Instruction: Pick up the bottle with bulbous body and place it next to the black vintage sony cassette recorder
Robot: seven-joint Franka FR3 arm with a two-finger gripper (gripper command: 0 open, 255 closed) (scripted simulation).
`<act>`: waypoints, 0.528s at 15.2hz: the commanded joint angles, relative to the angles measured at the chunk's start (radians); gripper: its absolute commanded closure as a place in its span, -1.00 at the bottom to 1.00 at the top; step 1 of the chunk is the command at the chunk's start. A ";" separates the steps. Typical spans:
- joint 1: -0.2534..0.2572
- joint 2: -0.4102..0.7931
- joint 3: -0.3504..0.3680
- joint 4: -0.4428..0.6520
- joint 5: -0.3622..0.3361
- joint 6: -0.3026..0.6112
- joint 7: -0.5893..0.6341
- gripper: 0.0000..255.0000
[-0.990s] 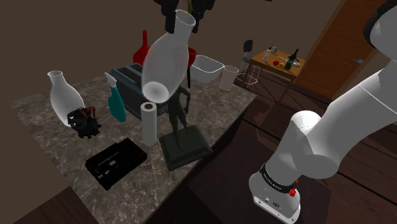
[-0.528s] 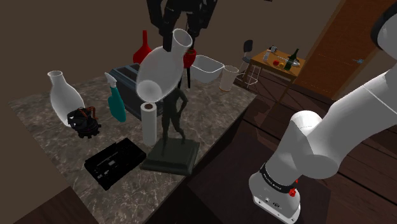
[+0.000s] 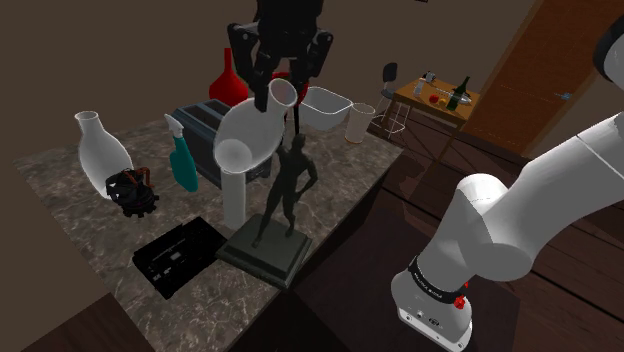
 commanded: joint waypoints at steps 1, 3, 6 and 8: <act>0.001 -0.014 -0.001 -0.042 0.003 0.029 -0.003 1.00; 0.003 -0.022 -0.001 -0.076 0.005 0.056 -0.004 1.00; 0.004 -0.033 0.000 -0.127 0.008 0.096 -0.005 1.00; 0.006 -0.039 0.001 -0.159 0.010 0.122 -0.006 1.00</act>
